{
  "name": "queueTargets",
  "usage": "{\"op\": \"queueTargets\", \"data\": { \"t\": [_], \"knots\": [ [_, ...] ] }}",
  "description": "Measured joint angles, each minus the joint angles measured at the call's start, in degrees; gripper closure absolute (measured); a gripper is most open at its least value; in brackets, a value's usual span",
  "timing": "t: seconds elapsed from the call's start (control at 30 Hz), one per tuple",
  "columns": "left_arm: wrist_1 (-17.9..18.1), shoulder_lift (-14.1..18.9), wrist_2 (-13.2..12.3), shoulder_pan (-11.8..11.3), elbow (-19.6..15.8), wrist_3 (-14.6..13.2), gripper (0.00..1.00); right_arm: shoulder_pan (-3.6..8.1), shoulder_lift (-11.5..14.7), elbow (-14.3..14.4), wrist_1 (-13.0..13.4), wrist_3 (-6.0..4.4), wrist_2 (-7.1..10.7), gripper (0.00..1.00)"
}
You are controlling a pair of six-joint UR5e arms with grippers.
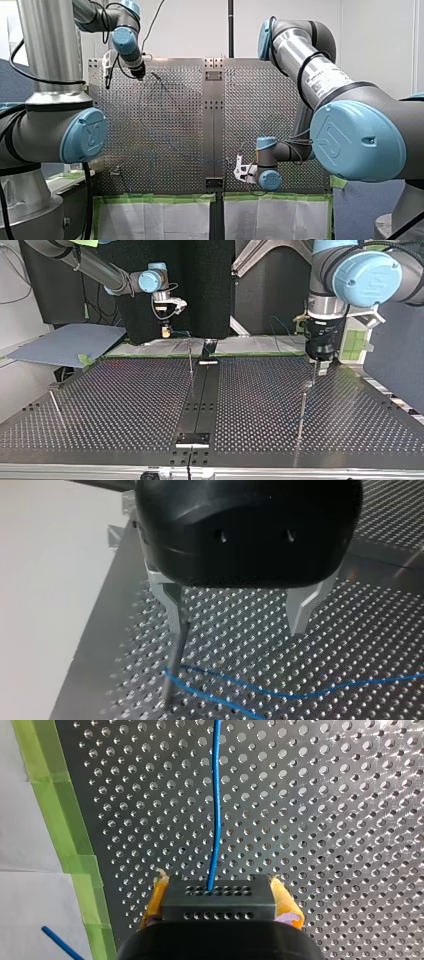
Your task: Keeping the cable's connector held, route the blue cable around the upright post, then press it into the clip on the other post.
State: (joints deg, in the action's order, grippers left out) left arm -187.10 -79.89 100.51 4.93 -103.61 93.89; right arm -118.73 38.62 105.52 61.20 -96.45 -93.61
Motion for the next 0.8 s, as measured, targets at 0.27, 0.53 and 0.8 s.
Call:
{"op": "queueTargets", "data": {
  "t": [0.27, 0.53, 0.8],
  "knots": [
    [0.57, -2.09, 0.11, 3.72, 2.36, -4.94, 0.00, 0.00, 0.00, 0.00, 0.10, -0.09, 0.63, 1.00],
    [3.68, -6.44, 3.64, 8.29, 3.85, -9.58, 0.00, -0.01, -0.01, 0.00, 0.07, -0.15, 0.86, 1.00],
    [8.00, -10.48, 5.49, 12.12, 3.88, -12.48, 0.00, -0.02, -0.03, 0.00, 0.23, -0.16, 0.86, 1.00]
  ]
}}
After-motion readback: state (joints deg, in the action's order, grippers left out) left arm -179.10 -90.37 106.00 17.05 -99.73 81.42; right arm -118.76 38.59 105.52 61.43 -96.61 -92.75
